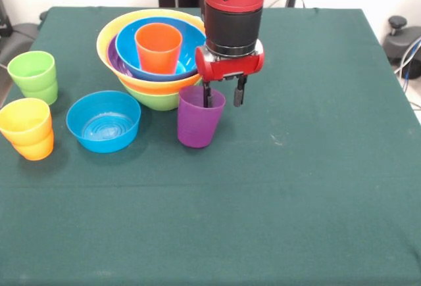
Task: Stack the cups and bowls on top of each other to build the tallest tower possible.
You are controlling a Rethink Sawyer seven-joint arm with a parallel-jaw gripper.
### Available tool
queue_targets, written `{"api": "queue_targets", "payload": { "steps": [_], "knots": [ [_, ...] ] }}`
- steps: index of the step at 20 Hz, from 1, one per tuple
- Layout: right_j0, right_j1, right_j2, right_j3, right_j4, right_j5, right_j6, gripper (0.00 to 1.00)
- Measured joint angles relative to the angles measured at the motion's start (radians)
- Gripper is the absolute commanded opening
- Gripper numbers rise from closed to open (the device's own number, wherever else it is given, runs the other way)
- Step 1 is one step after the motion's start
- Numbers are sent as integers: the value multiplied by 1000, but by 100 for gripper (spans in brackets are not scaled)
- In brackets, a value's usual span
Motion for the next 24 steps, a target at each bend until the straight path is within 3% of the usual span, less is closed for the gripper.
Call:
{"api": "queue_targets", "payload": {
  "steps": [11,24],
  "knots": [
    [-40,-2,1,8,75,0,0,100],
    [-40,-2,0,9,77,0,0,100]
  ]
}}
